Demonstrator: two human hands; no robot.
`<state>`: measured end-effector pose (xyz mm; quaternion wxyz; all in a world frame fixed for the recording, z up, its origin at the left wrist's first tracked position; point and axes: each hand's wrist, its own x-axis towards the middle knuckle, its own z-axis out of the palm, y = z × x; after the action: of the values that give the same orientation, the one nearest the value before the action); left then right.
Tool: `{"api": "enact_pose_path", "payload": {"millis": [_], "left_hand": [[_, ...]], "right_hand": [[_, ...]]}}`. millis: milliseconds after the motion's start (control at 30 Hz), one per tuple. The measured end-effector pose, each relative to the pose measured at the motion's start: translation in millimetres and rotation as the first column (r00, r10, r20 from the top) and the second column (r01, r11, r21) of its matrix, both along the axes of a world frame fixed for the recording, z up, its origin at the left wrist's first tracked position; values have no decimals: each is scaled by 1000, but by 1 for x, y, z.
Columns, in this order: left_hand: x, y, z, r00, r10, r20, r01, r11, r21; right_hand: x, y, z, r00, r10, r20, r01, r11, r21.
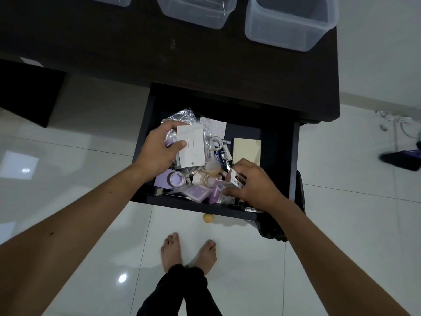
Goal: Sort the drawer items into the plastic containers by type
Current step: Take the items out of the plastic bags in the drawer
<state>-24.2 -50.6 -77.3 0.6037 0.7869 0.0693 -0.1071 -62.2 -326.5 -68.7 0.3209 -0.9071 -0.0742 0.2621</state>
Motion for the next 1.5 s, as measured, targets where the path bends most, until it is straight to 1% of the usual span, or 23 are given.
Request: {"api": "enact_pose_path", "payload": {"millis": [100, 233, 333, 400, 467, 533, 667, 700, 767, 933, 1067, 1167, 1233, 1300, 1367, 1500], "left_hand": [[1, 1, 6, 1000, -16, 12, 16, 1000, -19], [6, 8, 18, 998, -43, 54, 44, 999, -13], [10, 15, 28, 998, -57, 37, 58, 998, -36], [11, 21, 36, 997, -54, 51, 57, 997, -48], [11, 28, 44, 997, -41, 68, 46, 997, -70], [9, 36, 48, 997, -30, 71, 35, 997, -66], [4, 51, 52, 998, -6, 68, 11, 998, -63], [2, 54, 52, 998, -3, 66, 7, 998, -63], [-1, 59, 52, 998, 5, 66, -1, 998, -64], [-7, 63, 49, 998, 27, 62, -21, 996, -86], [-9, 64, 46, 998, 26, 51, -21, 996, -89], [-10, 64, 46, 998, 27, 49, -22, 996, -91], [-10, 63, 46, 999, 31, 44, -27, 996, -83], [-10, 62, 46, 999, 33, 37, -30, 997, -74], [-10, 63, 45, 999, 32, 33, -30, 998, -64], [-10, 64, 43, 999, 29, 31, -27, 998, -64]], "right_hand": [[1, -4, 5, 998, -13, -57, 12, 1000, -25], [7, -15, 16, 992, -34, -119, 37, 999, 30], [14, -20, 31, 975, -64, -213, 104, 978, 183], [17, -15, 44, 951, -102, -292, 196, 928, 317], [19, 0, 50, 925, -118, -360, 259, 890, 375], [21, 19, 49, 912, -96, -399, 244, 908, 341], [22, 48, 35, 937, 65, -344, -4, 984, 176], [21, 52, 32, 942, 84, -325, -40, 989, 141], [18, 56, 29, 947, 92, -308, -61, 992, 111], [17, 60, 27, 937, 65, -343, -42, 996, 74], [12, 63, 26, 923, 74, -377, -59, 997, 51], [9, 64, 25, 925, 91, -368, -79, 996, 47], [9, 66, 26, 915, 110, -387, -92, 994, 66], [8, 66, 24, 901, 127, -415, -85, 989, 118], [7, 65, 23, 891, 110, -442, -35, 984, 173], [6, 64, 21, 866, -3, -500, 163, 947, 277]]}}
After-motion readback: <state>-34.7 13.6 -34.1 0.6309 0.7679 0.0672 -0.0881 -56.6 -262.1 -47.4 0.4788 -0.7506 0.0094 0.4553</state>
